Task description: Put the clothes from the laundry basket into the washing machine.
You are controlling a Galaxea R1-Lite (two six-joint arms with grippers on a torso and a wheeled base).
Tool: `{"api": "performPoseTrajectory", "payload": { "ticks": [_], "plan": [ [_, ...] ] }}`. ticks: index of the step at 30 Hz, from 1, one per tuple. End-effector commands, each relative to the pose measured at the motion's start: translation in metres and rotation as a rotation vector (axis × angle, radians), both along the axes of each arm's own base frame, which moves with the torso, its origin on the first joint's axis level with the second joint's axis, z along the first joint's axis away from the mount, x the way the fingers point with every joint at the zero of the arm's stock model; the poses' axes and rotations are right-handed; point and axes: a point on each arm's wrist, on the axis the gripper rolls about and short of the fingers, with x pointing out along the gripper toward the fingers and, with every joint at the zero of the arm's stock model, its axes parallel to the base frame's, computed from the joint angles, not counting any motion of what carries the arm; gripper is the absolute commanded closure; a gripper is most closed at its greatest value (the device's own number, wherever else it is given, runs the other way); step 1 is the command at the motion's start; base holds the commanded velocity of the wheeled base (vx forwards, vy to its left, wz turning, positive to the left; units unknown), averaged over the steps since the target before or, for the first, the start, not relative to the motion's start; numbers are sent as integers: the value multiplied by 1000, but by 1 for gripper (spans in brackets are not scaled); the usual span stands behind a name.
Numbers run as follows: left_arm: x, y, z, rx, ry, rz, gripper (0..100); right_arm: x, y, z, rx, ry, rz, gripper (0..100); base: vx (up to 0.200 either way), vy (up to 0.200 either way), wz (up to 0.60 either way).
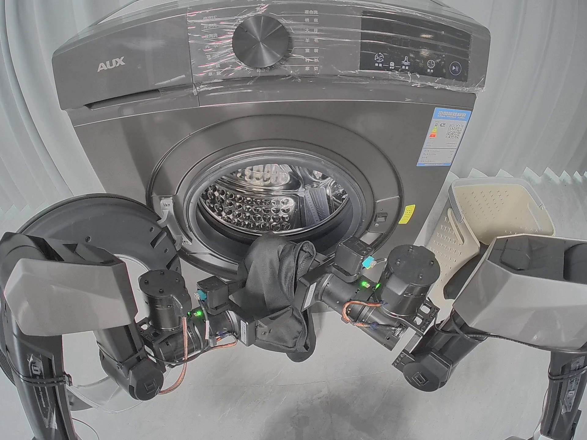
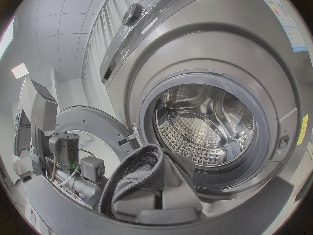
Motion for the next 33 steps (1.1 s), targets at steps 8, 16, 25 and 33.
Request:
{"api": "performPoseTrajectory", "payload": {
  "ticks": [8, 16, 25, 33],
  "plan": [
    [28, -16, -7, -31, -51, 9, 0, -13, 8, -1, -5, 12, 35, 100, 0, 0, 0],
    [38, -21, -13, -35, -62, 12, 0, -17, 9, -4, -15, 22, 45, 100, 0, 0, 0],
    [51, -26, -21, -43, -76, 21, 100, -20, 9, -1, -9, 21, 50, 100, 0, 0, 0],
    [59, -15, -16, -46, -99, 113, 100, -28, -10, 4, -33, 43, 27, 100, 0, 0, 0]
  ]
}}
